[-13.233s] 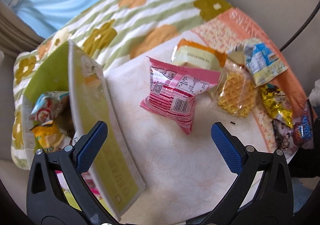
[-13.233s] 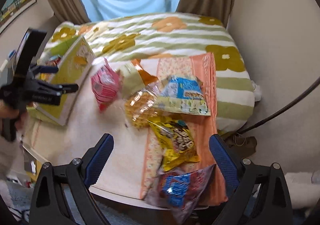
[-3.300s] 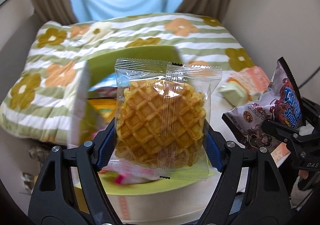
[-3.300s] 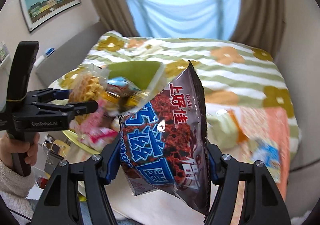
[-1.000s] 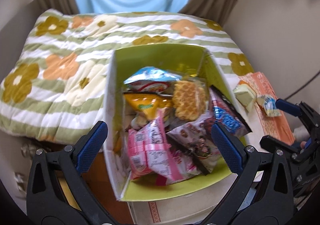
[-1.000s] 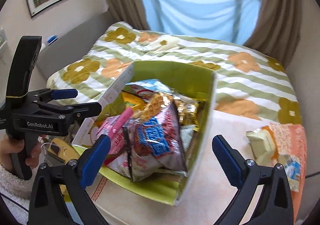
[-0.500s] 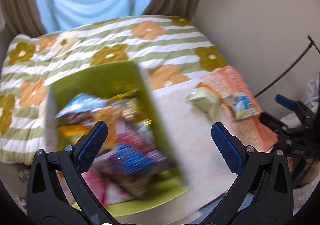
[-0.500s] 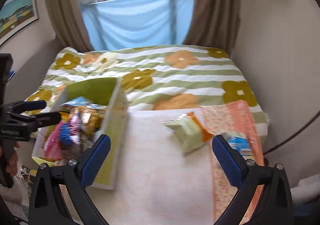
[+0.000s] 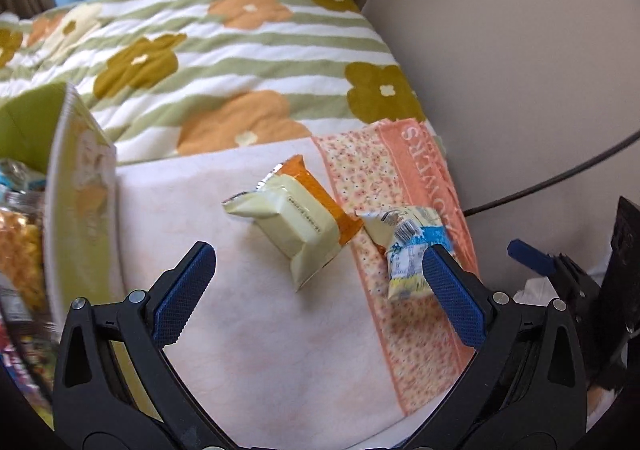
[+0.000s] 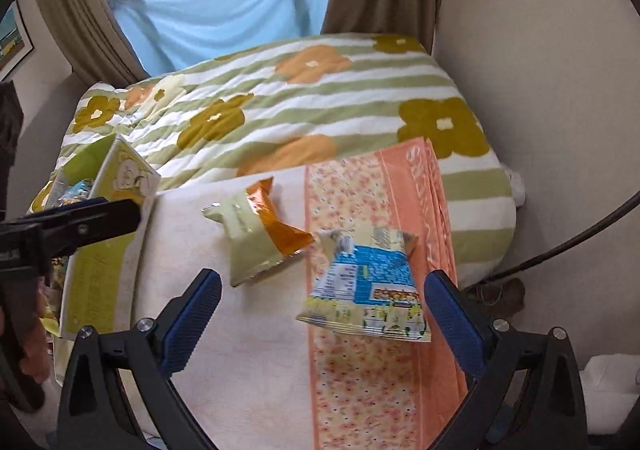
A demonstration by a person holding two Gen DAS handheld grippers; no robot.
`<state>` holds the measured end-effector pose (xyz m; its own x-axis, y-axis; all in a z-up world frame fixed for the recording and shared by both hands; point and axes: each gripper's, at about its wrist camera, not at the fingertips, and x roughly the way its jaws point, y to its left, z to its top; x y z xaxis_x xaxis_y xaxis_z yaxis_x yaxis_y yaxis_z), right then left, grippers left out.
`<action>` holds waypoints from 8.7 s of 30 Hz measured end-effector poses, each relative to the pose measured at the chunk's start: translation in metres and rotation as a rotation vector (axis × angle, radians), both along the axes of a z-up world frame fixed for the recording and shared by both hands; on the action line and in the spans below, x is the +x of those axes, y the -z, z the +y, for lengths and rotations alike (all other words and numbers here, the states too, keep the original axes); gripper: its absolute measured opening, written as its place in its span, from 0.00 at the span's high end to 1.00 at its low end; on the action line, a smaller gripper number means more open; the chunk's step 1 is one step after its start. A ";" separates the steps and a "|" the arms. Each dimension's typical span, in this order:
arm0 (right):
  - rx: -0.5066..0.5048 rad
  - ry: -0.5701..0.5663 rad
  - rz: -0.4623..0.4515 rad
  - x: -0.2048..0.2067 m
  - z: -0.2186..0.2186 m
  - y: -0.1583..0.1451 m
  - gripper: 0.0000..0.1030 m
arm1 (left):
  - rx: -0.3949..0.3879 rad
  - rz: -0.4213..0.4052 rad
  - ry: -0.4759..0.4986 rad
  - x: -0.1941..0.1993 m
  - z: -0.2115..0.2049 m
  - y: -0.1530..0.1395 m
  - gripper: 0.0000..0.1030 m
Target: Organize snacks
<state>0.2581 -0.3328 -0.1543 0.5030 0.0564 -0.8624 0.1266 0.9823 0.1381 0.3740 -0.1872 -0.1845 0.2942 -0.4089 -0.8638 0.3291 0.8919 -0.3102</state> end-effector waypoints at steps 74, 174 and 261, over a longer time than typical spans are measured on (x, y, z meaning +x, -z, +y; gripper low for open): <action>-0.053 -0.121 0.011 0.031 0.009 0.027 0.40 | 0.078 -0.158 -0.104 -0.008 0.055 -0.051 0.38; -0.036 -0.168 -0.475 -0.094 0.220 -0.184 0.07 | 0.089 -0.549 -0.313 -0.225 0.304 -0.200 0.00; -0.138 -0.021 -0.560 -0.223 0.178 -0.166 0.01 | 0.105 -0.707 -0.339 -0.352 0.262 -0.194 0.00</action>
<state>0.0347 -0.1551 0.0115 0.8848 -0.0231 -0.4653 0.0516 0.9975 0.0488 0.0219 0.0753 0.0091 0.8818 -0.1255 -0.4547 0.1220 0.9918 -0.0372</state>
